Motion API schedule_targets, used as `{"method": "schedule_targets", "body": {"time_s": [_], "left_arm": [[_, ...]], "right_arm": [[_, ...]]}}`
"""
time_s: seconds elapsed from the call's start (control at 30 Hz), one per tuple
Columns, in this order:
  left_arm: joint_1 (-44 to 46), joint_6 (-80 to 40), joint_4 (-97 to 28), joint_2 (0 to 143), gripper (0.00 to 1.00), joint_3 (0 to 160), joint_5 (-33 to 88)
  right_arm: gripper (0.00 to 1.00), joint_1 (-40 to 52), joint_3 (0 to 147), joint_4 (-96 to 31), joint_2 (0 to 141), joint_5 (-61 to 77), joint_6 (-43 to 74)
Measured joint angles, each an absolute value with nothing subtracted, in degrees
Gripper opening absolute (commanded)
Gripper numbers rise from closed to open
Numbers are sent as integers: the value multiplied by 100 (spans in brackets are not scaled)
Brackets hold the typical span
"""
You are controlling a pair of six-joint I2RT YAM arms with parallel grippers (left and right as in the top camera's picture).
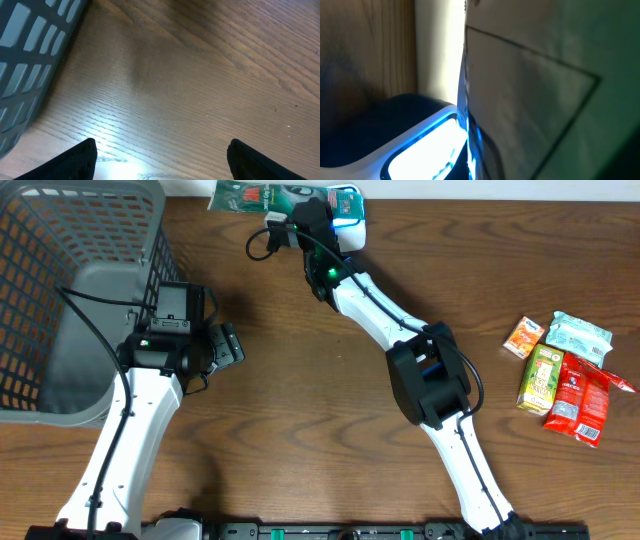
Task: Scan the item barcode
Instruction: 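Carry the gloves pack up to the white scanner with right gripper, then move the gloves pack right and lower it beside the snacks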
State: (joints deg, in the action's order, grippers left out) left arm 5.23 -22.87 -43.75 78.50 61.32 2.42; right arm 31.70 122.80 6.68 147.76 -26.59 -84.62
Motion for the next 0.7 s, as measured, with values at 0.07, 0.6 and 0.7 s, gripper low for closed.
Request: {"method": "schedule_targets", "body": {"time_s": [0.07,0.6,0.7], "left_arm": [[526,-2287,-4375,7850,84,6132,244],[523,-2287,-4372,7850,84,6132,242],[523,-2287,-4375,7850,84,6132,242]], "right_arm": [[1,3168,12280,672,14776,-2659,-8444],[1,3055,12283,209,14468,-2436,-6613],[1,3055,12283,-613,14003,-2320,-5920]]}}
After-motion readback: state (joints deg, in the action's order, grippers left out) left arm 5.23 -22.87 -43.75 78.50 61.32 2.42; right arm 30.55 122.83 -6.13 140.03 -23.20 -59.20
